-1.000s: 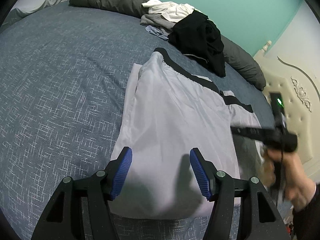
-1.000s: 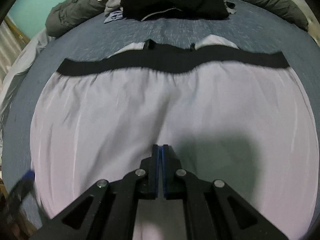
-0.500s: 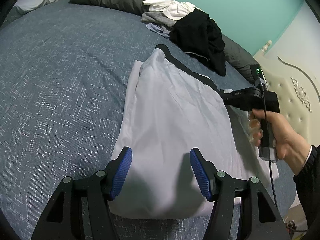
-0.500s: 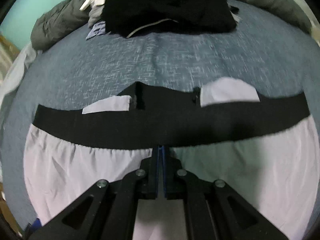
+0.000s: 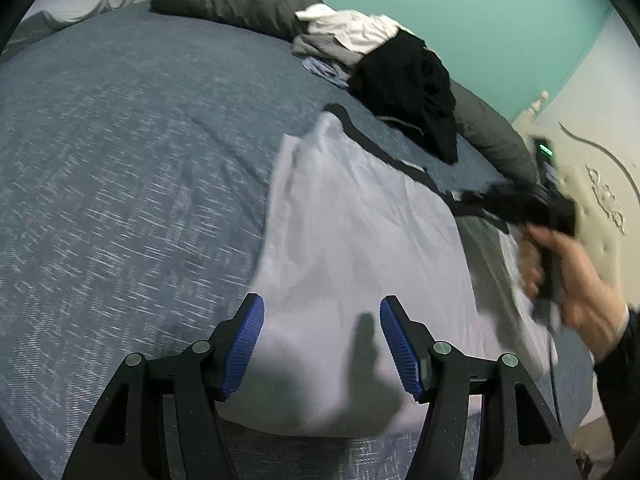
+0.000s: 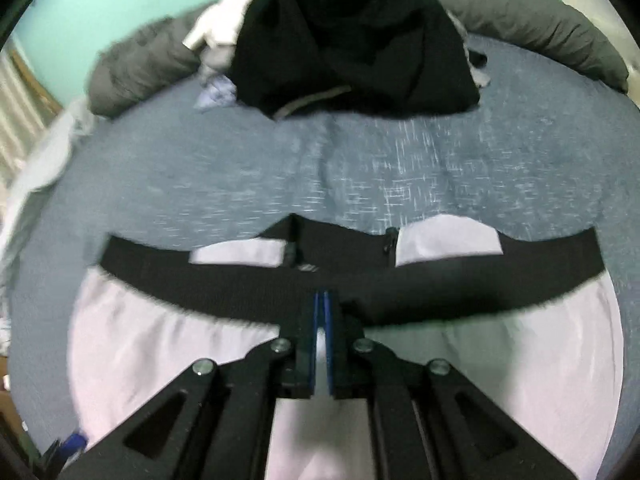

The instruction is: Fold clothes

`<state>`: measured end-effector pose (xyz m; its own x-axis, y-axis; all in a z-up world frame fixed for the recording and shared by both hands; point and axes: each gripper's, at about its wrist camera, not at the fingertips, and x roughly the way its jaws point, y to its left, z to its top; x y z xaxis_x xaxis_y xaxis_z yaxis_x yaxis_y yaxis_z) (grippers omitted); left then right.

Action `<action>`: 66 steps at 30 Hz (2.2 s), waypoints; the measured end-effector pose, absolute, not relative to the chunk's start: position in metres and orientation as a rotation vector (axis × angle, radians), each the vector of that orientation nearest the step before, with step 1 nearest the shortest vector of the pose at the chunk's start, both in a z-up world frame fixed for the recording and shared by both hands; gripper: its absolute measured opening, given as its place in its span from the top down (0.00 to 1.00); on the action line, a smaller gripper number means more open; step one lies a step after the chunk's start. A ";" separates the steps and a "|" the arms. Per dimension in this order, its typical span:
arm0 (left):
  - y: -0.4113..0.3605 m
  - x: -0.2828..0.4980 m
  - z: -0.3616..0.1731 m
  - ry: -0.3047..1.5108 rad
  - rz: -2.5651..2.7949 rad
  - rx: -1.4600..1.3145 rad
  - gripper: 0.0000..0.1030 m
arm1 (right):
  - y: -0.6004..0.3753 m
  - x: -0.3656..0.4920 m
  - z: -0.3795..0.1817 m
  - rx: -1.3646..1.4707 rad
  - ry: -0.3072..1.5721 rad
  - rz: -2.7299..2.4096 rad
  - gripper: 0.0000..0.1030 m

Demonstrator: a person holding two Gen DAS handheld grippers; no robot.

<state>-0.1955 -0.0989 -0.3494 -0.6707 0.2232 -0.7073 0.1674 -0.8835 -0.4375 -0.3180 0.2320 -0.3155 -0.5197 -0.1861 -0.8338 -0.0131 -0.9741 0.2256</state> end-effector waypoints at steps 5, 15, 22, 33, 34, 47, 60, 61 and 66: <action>-0.111 -0.183 -0.355 -0.803 2.750 -1.276 0.30 | 0.256 -0.244 -0.301 1.362 -0.552 -2.659 0.95; -0.123 -0.149 -0.367 -0.918 2.687 -1.319 0.28 | 0.273 -0.112 -0.306 1.286 -0.646 -2.700 0.80; -0.118 -0.140 -0.376 -0.971 2.640 -1.335 0.28 | 0.276 -0.067 -0.318 1.264 -0.634 -2.708 0.78; -0.108 -0.150 -0.383 -1.039 2.623 -1.304 0.46 | 0.314 -0.034 -0.339 1.249 -0.659 -2.803 0.74; -0.108 -0.151 -0.383 -1.050 2.624 -1.299 0.48 | 0.316 -0.033 -0.337 1.242 -0.645 -2.811 0.73; -0.094 -0.156 -0.356 -1.004 2.654 -1.155 0.90 | 0.351 -0.022 -0.336 1.167 -0.613 -2.869 0.72; -0.056 -0.167 -0.314 -0.938 2.647 -1.009 0.93 | 0.391 -0.007 -0.337 1.148 -0.691 -2.899 0.72; -0.051 -0.169 -0.310 -0.928 2.645 -1.000 0.93 | 0.396 -0.006 -0.338 1.149 -0.698 -2.905 0.72; -0.018 -0.182 -0.278 -0.856 2.632 -0.942 0.93 | 0.417 0.001 -0.338 1.145 -0.732 -2.919 0.72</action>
<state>-0.1816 -0.0176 -0.2781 -0.7714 0.3808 -0.5098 -0.0080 -0.8069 -0.5906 0.0006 0.4170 -0.3383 -0.7446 -0.0904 -0.6614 -0.2324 -0.8937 0.3838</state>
